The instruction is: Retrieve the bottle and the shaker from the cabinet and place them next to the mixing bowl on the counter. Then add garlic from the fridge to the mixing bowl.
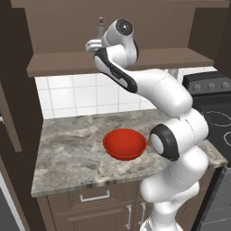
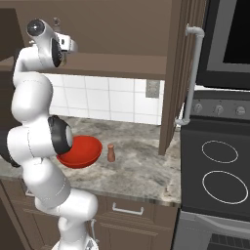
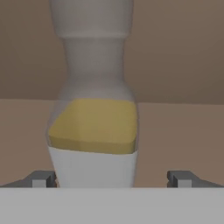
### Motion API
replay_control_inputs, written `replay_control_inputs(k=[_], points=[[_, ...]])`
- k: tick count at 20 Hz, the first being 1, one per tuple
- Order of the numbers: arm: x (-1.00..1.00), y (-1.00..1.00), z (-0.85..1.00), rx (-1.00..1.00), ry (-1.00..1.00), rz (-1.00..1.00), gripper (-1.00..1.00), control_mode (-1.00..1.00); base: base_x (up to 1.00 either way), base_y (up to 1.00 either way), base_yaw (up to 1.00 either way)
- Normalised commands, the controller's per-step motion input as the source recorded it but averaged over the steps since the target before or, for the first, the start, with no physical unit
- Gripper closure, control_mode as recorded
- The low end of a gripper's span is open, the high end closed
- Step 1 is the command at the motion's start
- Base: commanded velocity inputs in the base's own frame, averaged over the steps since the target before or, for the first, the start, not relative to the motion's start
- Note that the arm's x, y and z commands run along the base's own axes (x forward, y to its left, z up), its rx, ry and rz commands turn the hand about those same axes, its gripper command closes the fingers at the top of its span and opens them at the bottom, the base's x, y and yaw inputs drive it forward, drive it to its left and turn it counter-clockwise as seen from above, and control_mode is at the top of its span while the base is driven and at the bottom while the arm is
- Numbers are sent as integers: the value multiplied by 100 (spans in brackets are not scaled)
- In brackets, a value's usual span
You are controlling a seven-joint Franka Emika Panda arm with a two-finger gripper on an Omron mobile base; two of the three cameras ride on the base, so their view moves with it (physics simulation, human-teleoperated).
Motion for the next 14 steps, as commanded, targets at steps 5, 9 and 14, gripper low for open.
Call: replay_control_inputs(k=[5,9,14], points=[[5,1,-2,0,0,0,-100,-100,0,0,0],[0,4,0,0,0,0,-100,-100,0,0,0],[4,9,0,0,0,-1,-100,-100,0,0,0]])
